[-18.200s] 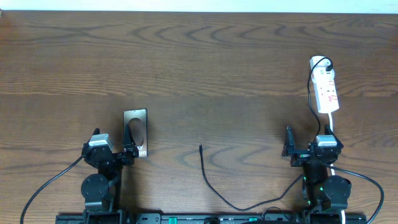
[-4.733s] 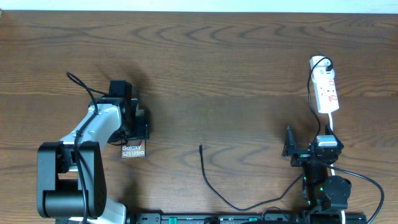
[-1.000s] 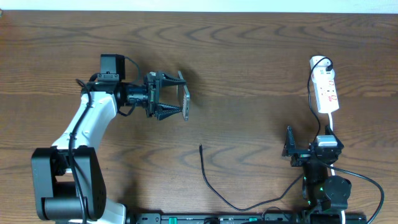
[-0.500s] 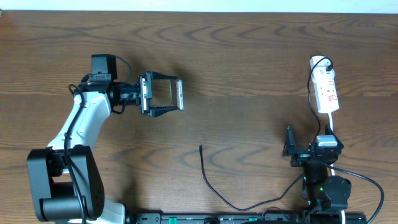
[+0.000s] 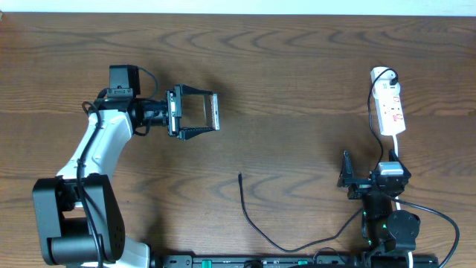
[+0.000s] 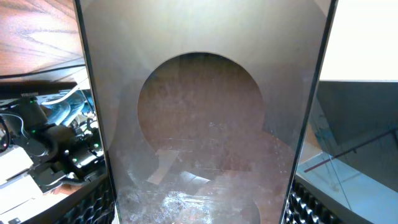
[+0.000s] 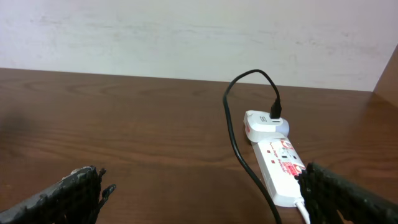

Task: Plug charger to phone and switch on socket
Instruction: 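Lift the phone with the left gripper and raise it upright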

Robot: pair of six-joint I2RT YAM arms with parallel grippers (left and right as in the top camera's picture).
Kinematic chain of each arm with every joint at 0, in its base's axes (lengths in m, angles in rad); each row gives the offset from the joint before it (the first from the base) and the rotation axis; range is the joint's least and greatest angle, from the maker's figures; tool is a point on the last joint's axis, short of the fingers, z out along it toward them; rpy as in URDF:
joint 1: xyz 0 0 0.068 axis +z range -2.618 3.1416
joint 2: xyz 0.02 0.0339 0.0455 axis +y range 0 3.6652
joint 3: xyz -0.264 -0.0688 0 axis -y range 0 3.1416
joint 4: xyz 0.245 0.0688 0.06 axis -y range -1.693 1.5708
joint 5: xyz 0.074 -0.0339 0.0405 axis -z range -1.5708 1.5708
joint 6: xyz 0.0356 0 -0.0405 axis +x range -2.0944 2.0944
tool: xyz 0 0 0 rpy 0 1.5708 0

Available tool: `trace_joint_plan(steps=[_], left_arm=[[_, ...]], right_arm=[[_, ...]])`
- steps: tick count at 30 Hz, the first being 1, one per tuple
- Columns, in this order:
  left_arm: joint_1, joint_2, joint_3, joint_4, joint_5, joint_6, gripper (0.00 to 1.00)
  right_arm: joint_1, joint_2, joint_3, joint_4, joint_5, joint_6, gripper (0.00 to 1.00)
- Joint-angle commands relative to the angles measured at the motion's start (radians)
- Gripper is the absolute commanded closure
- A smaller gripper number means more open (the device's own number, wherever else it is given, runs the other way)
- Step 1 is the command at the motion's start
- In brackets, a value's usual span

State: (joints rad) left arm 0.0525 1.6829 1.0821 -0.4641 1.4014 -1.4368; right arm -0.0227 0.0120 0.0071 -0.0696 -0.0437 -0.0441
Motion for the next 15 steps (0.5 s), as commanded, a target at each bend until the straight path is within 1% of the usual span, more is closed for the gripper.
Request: trace_joint_plan(steps=[1, 15], left_arm=[[0.003, -0.032, 0.027, 0.003, 0.056, -0.014, 0.93], [0.003, -0.032, 0.027, 0.003, 0.053, -0.020, 0.93]], right_arm=[[-0.003, -0.005, -0.002, -0.005, 0.008, 0.006, 0.01], [-0.003, -0.005, -0.002, -0.005, 0.008, 0.006, 0.01]])
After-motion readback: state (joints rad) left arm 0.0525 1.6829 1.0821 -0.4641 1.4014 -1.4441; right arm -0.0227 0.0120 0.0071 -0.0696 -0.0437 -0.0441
